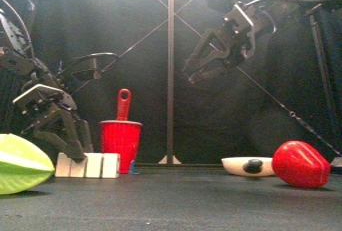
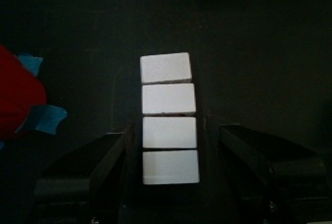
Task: Place sushi roll above starfruit
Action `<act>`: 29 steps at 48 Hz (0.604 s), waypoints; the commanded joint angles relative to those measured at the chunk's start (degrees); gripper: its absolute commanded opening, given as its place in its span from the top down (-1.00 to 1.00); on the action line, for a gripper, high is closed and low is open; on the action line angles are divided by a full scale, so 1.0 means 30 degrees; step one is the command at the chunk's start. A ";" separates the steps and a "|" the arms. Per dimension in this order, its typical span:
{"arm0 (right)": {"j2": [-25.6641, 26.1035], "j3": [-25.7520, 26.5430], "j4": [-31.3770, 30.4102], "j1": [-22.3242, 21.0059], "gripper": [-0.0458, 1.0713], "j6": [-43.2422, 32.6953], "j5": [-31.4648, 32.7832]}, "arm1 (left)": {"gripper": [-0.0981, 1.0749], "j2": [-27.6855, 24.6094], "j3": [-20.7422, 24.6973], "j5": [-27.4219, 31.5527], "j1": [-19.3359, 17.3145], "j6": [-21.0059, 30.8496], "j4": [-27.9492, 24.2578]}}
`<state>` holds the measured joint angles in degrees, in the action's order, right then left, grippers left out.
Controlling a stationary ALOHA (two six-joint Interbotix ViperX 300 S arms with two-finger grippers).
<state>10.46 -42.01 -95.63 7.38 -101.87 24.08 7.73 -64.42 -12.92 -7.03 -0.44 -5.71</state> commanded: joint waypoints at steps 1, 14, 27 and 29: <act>0.0234 0.0146 -0.0029 -0.0029 -0.81 0.0000 0.0059 | -0.74 0.0205 0.0439 -0.0088 -0.0117 0.0000 0.0000; 0.0234 0.0146 0.0117 -0.0029 -0.81 0.0088 0.0059 | -0.74 0.0381 0.0498 -0.0088 -0.0117 0.0000 0.0000; 0.0264 0.0146 0.0117 -0.0029 -0.81 0.0088 0.0059 | -0.74 0.0703 0.0469 -0.0088 -0.0117 0.0029 0.0000; 0.0264 0.0146 0.0146 -0.0029 -0.81 0.0088 0.0088 | -0.74 0.0791 0.0469 -0.0088 -0.0117 0.0059 0.0029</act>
<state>10.37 -42.01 -95.19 7.38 -101.69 24.08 9.14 -64.16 -12.92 -7.21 -0.44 -5.71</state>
